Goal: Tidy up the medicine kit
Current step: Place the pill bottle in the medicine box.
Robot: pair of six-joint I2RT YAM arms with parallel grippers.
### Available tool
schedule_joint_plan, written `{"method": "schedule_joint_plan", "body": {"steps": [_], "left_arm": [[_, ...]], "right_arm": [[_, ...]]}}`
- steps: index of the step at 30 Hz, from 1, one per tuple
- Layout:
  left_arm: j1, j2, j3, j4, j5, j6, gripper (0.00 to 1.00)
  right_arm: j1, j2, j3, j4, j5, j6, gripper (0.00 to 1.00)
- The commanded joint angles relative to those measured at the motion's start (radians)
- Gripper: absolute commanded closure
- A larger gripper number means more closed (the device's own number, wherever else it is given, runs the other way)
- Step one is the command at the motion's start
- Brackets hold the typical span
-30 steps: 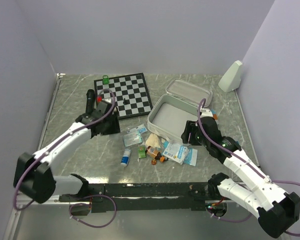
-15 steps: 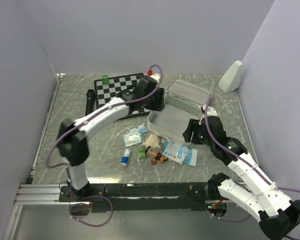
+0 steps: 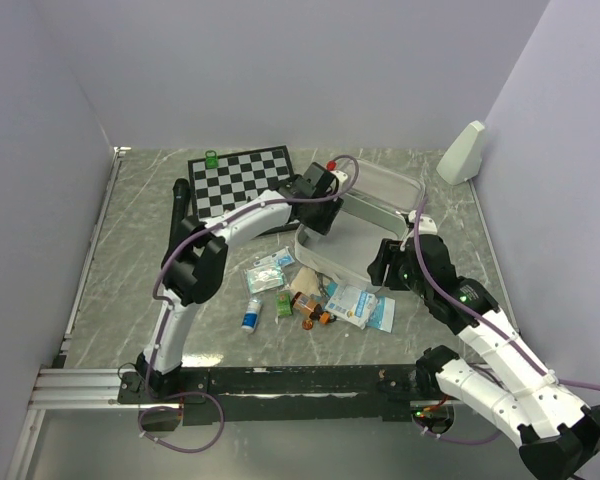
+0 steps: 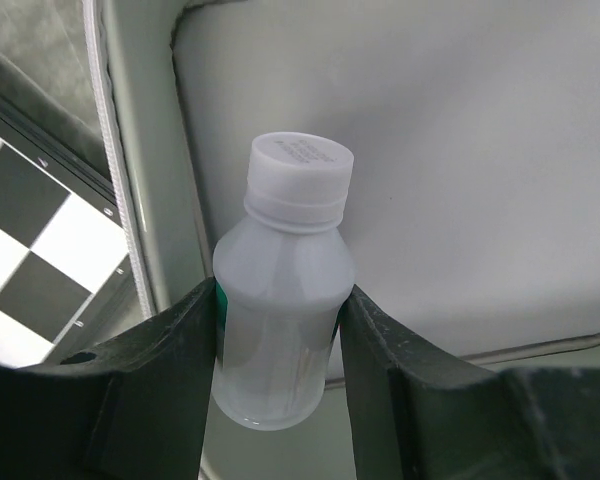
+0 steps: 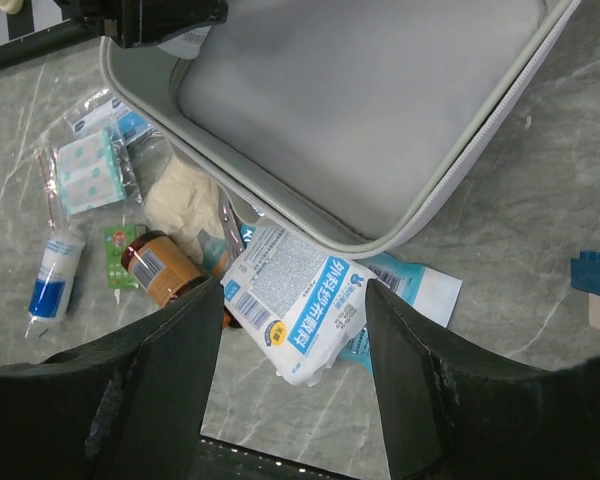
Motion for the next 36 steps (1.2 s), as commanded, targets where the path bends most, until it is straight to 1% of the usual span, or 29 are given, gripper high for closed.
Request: {"method": "schedule_joint_plan", "body": {"steps": [1,4,8,10,13,18,23,28,33,36], "left_arm": [[-0.003,0.023,0.082,0.041,0.006,0.104,0.66],[-0.003,0.087,0.156,-0.008,-0.058,0.095,0.67],[0.000,0.137,0.197,-0.011,-0.080,0.041,0.68],[-0.001,0.154,0.210,-0.007,-0.092,0.015,0.67],[0.000,0.190,0.250,-0.016,-0.156,-0.034,0.65],[-0.001,0.221,0.280,-0.019,-0.228,-0.092,0.58],[0.002,0.238,0.291,-0.034,-0.285,-0.118,0.41],[0.000,0.175,0.221,0.009,-0.277,-0.117,0.29],[0.000,0.123,0.239,0.001,-0.253,-0.126,0.27],[-0.009,0.057,0.239,-0.007,-0.232,-0.132,0.26]], "right_arm": [[0.006,-0.009,-0.003,0.000,0.004,0.004,0.35],[0.006,-0.016,-0.005,0.000,0.005,0.006,0.35],[0.006,-0.015,-0.002,-0.002,0.004,0.010,0.35],[0.006,-0.016,-0.006,-0.002,0.005,0.012,0.35],[0.006,-0.015,-0.003,-0.008,0.010,0.010,0.35],[0.006,-0.022,0.000,-0.016,0.016,0.012,0.35],[0.006,-0.030,0.005,-0.025,0.022,0.010,0.35],[0.006,-0.036,-0.002,-0.027,0.025,0.013,0.35],[0.006,-0.039,-0.012,-0.025,0.024,0.026,0.35],[0.006,-0.042,-0.018,-0.020,0.022,0.030,0.35]]}}
